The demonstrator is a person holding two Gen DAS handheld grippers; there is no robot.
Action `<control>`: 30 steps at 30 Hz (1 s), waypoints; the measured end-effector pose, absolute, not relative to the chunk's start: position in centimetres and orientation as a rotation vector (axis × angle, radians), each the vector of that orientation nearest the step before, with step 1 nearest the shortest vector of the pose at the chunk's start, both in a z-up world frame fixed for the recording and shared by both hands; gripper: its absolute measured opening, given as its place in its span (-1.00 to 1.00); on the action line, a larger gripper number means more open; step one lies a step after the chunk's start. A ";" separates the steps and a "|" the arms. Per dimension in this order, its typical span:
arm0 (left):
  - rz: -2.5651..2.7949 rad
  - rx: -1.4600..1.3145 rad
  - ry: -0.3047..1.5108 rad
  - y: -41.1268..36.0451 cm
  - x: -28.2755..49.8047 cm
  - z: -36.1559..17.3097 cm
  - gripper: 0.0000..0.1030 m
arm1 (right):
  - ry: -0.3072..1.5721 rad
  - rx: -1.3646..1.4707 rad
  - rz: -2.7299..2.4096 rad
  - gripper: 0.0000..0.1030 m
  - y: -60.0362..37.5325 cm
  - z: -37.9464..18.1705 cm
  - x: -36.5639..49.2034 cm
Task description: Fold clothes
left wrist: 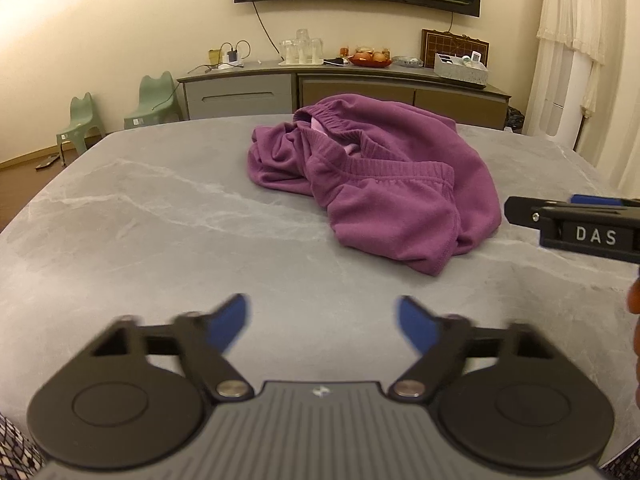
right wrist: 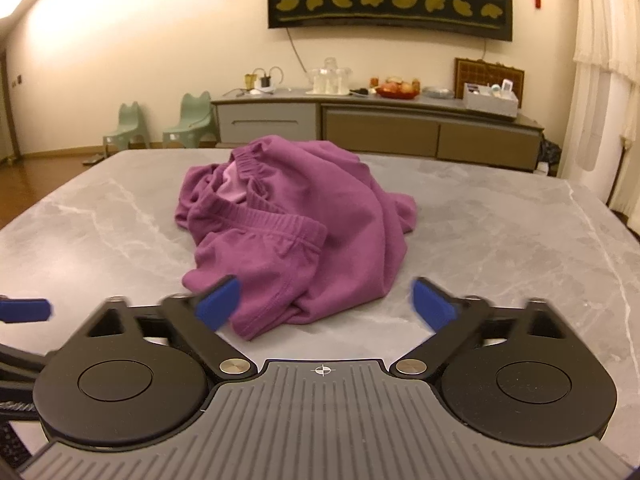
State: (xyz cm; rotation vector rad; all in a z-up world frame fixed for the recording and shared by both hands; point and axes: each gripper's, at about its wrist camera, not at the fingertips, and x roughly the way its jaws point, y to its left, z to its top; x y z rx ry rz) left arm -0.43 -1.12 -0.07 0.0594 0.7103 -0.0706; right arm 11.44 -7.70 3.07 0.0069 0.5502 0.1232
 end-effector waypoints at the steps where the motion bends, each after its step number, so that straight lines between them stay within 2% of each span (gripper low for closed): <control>1: -0.071 0.062 0.710 -1.2 -0.4 -0.1 -0.29 | 0.563 0.020 0.136 -0.22 -7.8 3.0 11.5; 2: -0.070 0.064 0.711 -1.2 -0.5 -0.1 -0.46 | 0.576 0.035 0.148 -0.59 -8.0 2.9 11.6; 3: -0.069 0.066 0.711 -1.2 -0.5 -0.1 -0.82 | 0.591 0.052 0.159 -0.73 -8.2 2.8 11.7; 4: -0.067 0.068 0.712 -1.2 -0.5 -0.1 -0.99 | 0.598 0.061 0.168 -0.88 -8.3 2.8 11.8; 5: -0.065 0.070 0.709 -1.3 -0.5 -0.2 -0.99 | 0.596 0.060 0.173 -0.97 -8.3 2.8 11.7; 23: -0.025 0.066 0.693 -0.5 -0.8 -0.1 -1.00 | 0.608 0.020 0.164 -1.00 -7.5 2.4 11.8; 24: -0.021 0.064 0.695 -0.4 -0.8 -0.2 -1.00 | 0.611 0.020 0.161 -0.97 -7.5 2.3 11.9; 27: -0.016 0.049 0.707 -0.1 -0.7 -0.2 -0.99 | 0.617 0.027 0.141 -0.67 -7.6 2.1 12.0; 29: -0.020 0.037 0.717 0.2 -0.7 -0.2 -0.87 | 0.611 0.024 0.124 0.07 -7.7 2.1 12.1; 30: -0.019 0.030 0.718 0.3 -0.7 -0.2 -0.66 | 0.607 0.021 0.117 0.17 -7.6 2.1 12.1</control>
